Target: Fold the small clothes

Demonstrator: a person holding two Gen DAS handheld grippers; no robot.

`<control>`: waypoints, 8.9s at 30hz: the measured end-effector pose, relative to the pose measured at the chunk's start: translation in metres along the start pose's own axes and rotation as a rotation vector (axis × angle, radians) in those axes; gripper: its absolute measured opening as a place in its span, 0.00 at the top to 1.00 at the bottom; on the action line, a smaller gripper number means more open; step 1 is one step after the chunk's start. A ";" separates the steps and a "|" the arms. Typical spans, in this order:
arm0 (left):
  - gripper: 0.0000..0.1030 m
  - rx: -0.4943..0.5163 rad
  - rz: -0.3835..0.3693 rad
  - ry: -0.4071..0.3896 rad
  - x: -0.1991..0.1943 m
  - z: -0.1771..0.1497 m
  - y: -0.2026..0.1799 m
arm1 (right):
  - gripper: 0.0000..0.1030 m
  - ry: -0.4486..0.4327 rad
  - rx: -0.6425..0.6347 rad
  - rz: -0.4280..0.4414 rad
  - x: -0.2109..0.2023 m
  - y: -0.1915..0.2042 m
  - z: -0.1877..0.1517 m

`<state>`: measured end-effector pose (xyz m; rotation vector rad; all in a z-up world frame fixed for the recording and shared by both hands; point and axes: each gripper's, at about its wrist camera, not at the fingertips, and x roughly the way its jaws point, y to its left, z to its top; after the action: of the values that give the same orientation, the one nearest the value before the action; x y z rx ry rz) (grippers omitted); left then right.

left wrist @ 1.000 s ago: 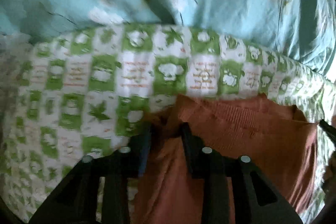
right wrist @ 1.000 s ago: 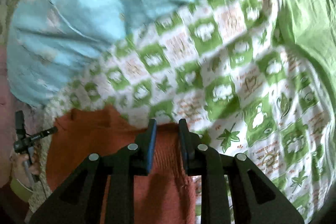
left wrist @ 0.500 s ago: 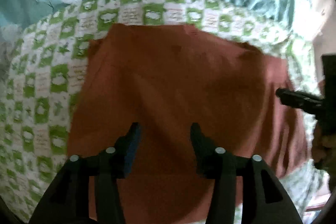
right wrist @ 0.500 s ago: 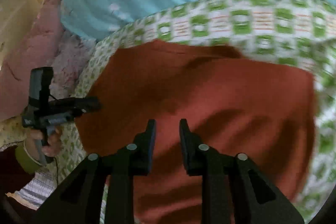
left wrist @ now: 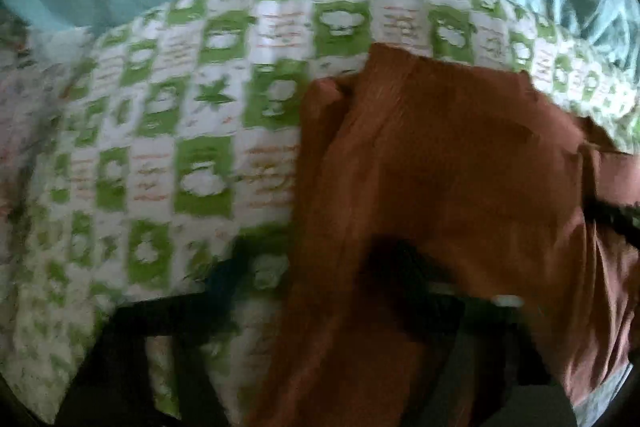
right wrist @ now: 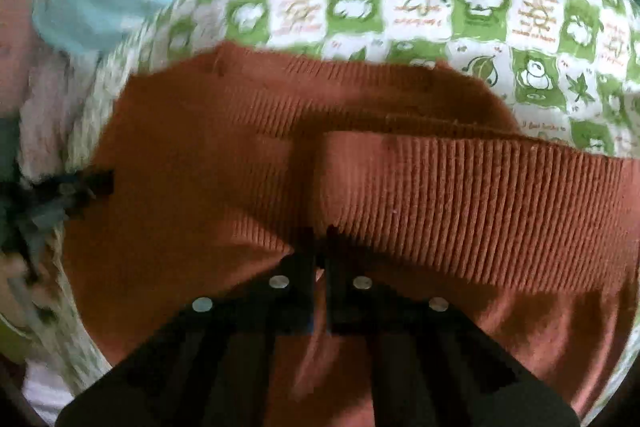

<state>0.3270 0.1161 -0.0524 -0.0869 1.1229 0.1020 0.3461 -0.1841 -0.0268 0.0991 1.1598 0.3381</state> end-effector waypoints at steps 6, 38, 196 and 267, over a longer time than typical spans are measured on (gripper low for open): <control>0.83 -0.131 0.036 -0.061 -0.003 0.011 0.026 | 0.96 -0.176 0.051 0.052 -0.020 -0.001 0.017; 0.55 -0.102 -0.147 -0.066 -0.031 0.003 0.010 | 0.90 -0.222 0.253 -0.044 -0.128 -0.077 -0.106; 0.23 0.067 -0.495 0.151 -0.044 -0.081 -0.168 | 0.34 -0.103 0.432 0.082 -0.145 -0.123 -0.128; 0.36 -0.323 -0.243 0.028 -0.085 -0.117 0.072 | 0.91 0.049 0.189 0.329 -0.022 0.090 -0.080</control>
<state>0.1771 0.1699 -0.0272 -0.5123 1.1077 0.0647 0.2464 -0.1133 -0.0172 0.4528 1.2234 0.5220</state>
